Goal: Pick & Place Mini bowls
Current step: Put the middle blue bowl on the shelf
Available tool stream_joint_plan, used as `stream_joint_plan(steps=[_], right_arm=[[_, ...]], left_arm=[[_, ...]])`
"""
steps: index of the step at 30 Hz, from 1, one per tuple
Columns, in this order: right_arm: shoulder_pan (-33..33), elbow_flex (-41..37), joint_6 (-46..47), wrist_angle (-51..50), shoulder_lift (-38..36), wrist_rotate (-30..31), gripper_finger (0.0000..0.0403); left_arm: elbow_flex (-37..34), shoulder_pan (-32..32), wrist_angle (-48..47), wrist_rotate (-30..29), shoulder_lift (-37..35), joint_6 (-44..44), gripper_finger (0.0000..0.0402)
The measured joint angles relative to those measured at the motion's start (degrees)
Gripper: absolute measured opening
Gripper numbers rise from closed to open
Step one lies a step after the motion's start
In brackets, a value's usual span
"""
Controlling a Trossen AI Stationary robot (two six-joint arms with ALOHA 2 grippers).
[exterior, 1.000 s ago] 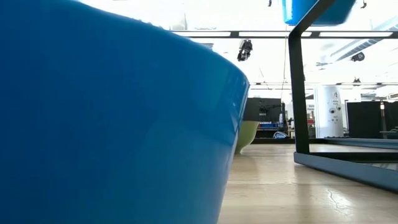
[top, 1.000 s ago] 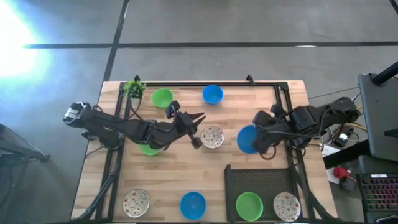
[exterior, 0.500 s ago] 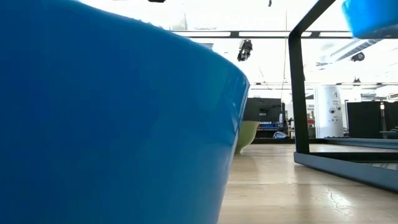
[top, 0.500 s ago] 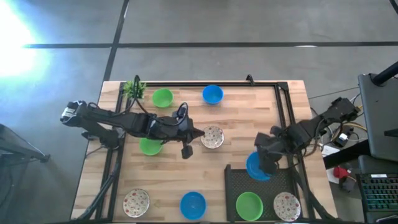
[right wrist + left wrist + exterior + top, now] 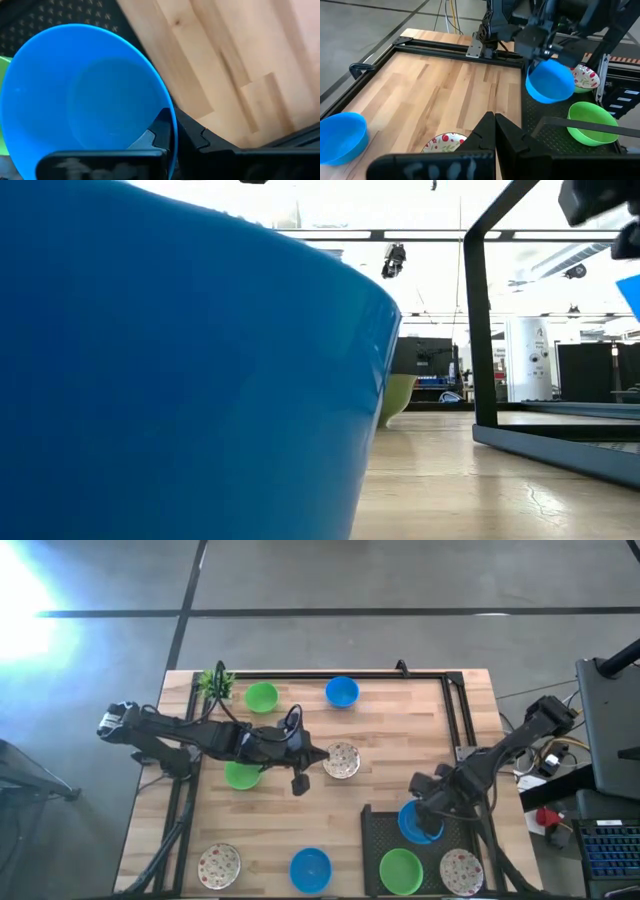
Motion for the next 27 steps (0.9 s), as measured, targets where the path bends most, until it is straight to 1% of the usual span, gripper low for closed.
stream_joint_plan(steps=[7, 10, 13, 17, 22, 27], right_arm=[[2.0, -6.3, 4.0, 5.6, 0.0, -0.6, 0.0008], [2.7, -7.8, 5.3, 6.8, 0.0, -2.1, 0.0008], [3.4, -9.2, 6.2, 9.5, 0.0, -2.3, 0.0008], [3.8, -10.3, 7.0, 12.9, 0.6, -2.4, 0.0008], [3.8, -10.3, 6.9, 13.9, 1.6, -2.3, 0.0008], [4.5, -10.5, 6.6, 13.9, 2.8, -4.3, 0.0008]], left_arm=[[0.0, 0.0, 0.1, 0.0, 0.0, 0.0, 0.0], [0.0, 0.0, 0.1, 0.0, 0.0, 0.0, 0.0], [0.0, 0.0, 0.1, 0.0, 0.0, 0.0, 0.0], [0.0, 0.0, 0.1, 0.0, 0.0, 0.0, 0.0], [0.0, 0.0, 0.1, 0.0, 0.0, 0.0, 0.0], [0.0, 0.0, 0.1, 0.0, 0.0, 0.0, 0.0]])
